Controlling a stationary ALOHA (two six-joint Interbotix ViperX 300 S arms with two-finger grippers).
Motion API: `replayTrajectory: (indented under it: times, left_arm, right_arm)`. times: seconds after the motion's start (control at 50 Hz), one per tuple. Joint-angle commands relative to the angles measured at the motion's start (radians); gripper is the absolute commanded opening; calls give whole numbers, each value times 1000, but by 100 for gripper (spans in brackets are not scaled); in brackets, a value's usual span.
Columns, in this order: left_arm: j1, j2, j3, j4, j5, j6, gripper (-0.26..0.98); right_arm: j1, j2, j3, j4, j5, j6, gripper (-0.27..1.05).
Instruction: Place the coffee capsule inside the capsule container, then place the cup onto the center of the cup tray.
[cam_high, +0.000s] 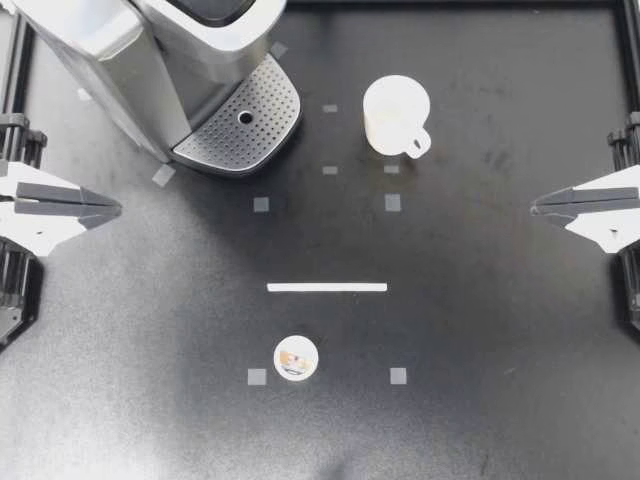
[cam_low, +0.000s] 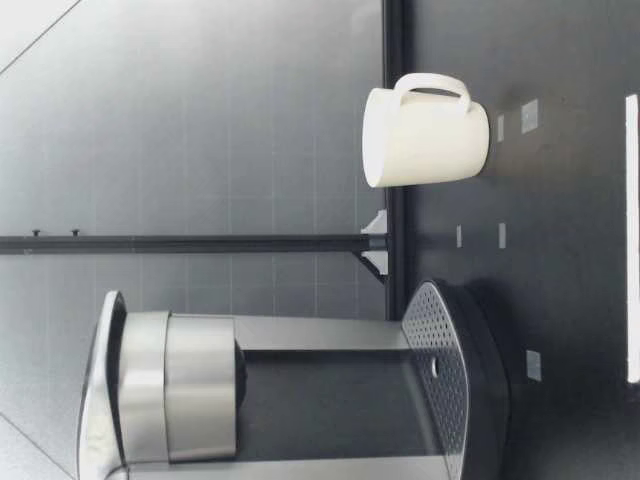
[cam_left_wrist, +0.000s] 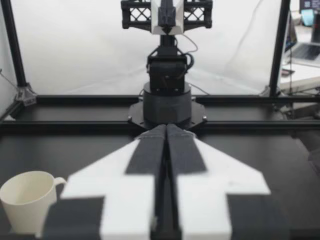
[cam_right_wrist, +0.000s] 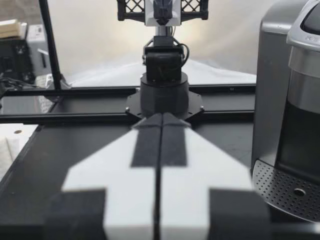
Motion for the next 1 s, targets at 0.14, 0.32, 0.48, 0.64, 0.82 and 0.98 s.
replayTrajectory:
  times: [0.14, 0.32, 0.48, 0.64, 0.82, 0.98]
  left_arm:
    - [21, 2, -9, 3, -12, 6, 5]
    - [21, 3, -11, 3, -9, 8, 5]
    - [21, 2, -12, 2, -15, 9, 5]
    - [21, 3, -12, 3, -17, 8, 5]
    - [21, 8, -12, 3, -17, 2, 5]
    - [21, 17, -12, 2, -17, -2, 5]
  right_arm:
    - [-6, 20, -8, 5, -15, 2, -3]
    - [-6, 130, -64, 6, 26, 5, -3]
    - [-6, 299, -161, 6, 184, 5, -3]
    - [-2, 422, -261, 8, 354, 5, -3]
    - [44, 540, -342, 6, 426, 2, -3]
    - [84, 657, -407, 11, 446, 6, -2]
